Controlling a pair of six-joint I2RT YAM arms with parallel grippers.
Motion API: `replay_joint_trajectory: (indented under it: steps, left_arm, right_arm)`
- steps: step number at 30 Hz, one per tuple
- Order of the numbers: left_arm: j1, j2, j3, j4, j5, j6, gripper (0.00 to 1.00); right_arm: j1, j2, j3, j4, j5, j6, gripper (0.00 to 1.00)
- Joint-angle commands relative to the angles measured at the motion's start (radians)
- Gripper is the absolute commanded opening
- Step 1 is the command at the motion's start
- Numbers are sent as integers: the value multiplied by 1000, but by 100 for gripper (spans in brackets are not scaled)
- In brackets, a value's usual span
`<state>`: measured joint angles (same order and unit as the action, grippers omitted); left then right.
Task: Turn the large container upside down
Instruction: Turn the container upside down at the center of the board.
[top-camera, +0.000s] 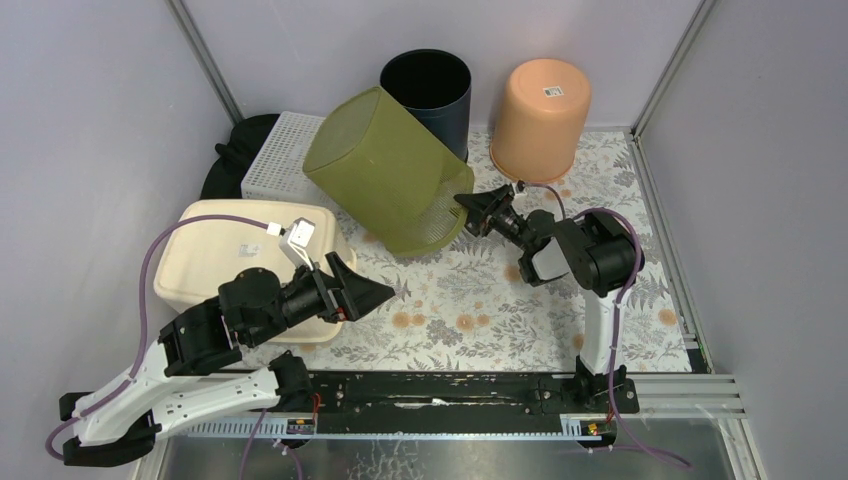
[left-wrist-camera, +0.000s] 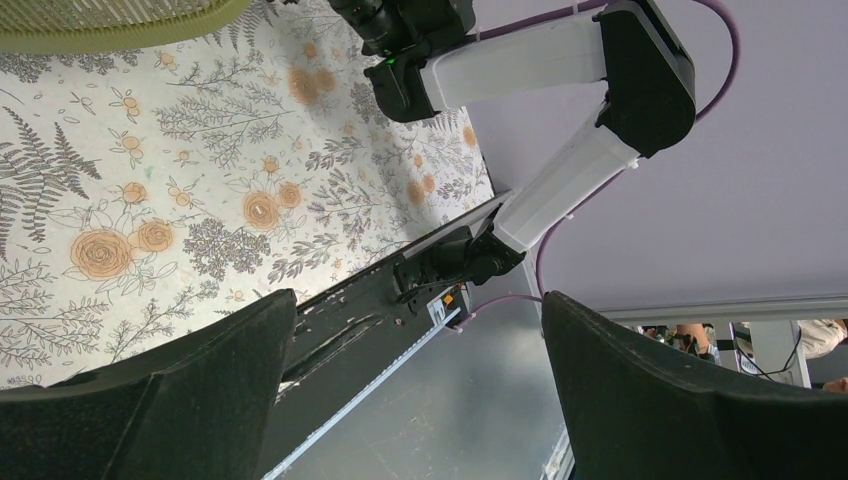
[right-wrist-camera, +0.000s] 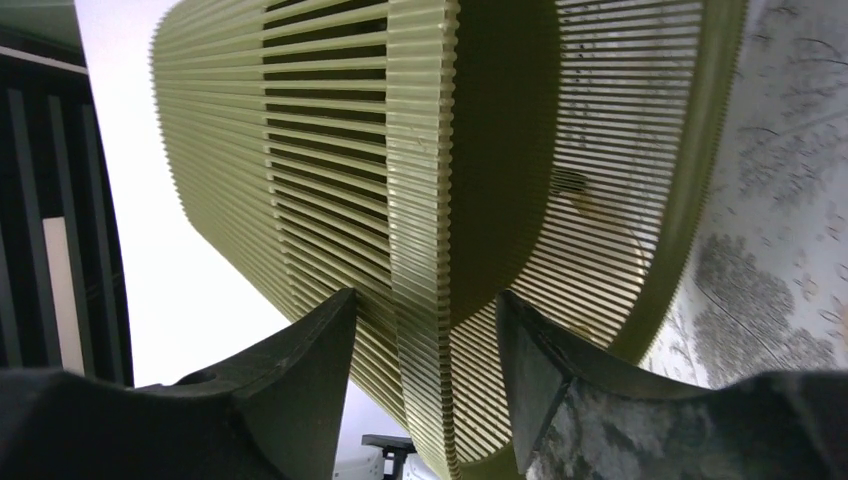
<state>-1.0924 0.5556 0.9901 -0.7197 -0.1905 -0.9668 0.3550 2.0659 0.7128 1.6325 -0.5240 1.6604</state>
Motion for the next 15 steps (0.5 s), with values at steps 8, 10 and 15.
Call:
replay_joint_trajectory:
  steps: [8,10,15]
  left_arm:
    - [-2,14,-14,60,15,0,100]
    - [-2,18,-15,60,16,0,100]
    - [-2,21,-16,63,18,-1,100]
  right_arm:
    - [-53,-54,-109,81,-73,-81,81]
    - [-62,-59,-125,81,-78,-85,83]
    - [-90,-76,-176,79,-95,-98,87]
